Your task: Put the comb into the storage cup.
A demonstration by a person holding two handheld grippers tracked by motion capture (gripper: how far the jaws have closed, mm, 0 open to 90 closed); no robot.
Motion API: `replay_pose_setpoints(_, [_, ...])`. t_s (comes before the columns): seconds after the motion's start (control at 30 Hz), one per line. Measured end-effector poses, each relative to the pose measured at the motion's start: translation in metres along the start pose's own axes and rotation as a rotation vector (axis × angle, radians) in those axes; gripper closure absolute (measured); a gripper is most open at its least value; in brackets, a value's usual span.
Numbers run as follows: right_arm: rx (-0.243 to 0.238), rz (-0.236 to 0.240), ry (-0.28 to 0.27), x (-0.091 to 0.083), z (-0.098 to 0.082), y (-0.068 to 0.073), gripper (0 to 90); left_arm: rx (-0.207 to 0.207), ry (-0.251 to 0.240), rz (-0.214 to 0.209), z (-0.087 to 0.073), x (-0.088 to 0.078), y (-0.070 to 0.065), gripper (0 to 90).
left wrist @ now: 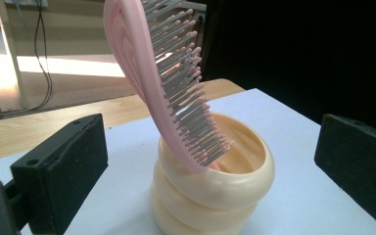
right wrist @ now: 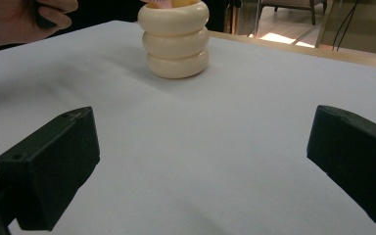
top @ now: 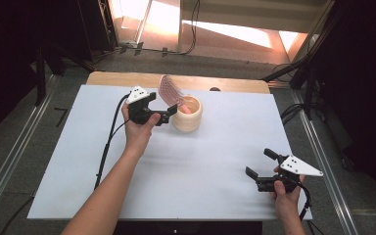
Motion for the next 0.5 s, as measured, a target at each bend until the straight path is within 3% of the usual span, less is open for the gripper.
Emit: replay_pose_setpoints(0.5, [0.001, -0.001, -0.002, 0.0, 0.0, 0.001, 0.0, 0.016, -0.007, -0.009, -0.011, -0.027, -0.003, 0.0])
Point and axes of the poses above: each handheld gripper's, and its own axes: x roughly forward along the jaws, z roughly out of its top, y roughly to its left, the point moved 1 cm from there along x, roughly forward along the jaws
